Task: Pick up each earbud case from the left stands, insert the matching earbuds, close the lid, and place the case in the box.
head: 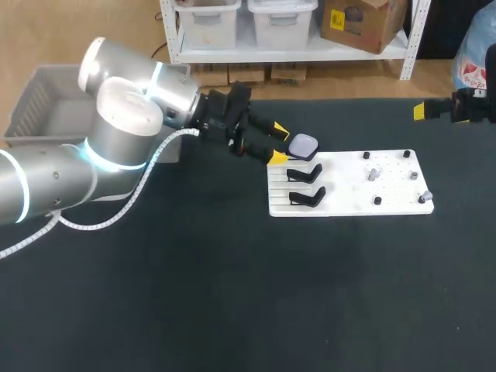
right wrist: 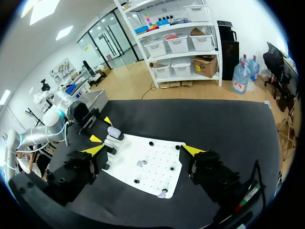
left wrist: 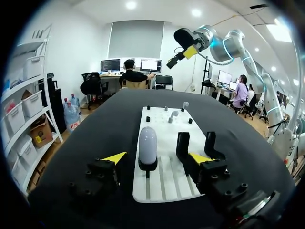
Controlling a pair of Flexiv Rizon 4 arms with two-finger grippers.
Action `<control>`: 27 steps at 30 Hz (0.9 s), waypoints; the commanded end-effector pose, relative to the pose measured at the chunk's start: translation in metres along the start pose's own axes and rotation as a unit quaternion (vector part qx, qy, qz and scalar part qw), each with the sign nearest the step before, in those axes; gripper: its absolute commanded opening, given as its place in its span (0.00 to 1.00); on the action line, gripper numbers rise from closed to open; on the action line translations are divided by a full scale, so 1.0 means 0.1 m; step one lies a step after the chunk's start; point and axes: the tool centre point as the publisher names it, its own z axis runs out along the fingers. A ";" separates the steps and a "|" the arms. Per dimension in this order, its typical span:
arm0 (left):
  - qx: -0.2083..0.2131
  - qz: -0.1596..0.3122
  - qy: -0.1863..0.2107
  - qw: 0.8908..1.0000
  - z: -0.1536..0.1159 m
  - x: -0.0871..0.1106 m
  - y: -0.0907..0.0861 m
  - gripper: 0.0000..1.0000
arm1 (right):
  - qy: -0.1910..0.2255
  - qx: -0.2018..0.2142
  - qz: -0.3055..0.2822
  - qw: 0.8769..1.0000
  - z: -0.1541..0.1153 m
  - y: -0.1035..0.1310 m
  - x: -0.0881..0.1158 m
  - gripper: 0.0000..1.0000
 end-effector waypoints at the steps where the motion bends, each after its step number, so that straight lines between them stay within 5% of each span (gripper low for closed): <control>1: 0.010 -0.001 0.009 1.000 0.07 -0.02 0.13 0.80 | 0.000 0.000 0.000 1.000 0.00 0.00 0.00 1.00; 27: 0.015 -0.004 0.010 1.000 0.24 0.02 0.25 0.61 | 0.000 0.000 0.000 1.000 0.00 0.00 0.00 1.00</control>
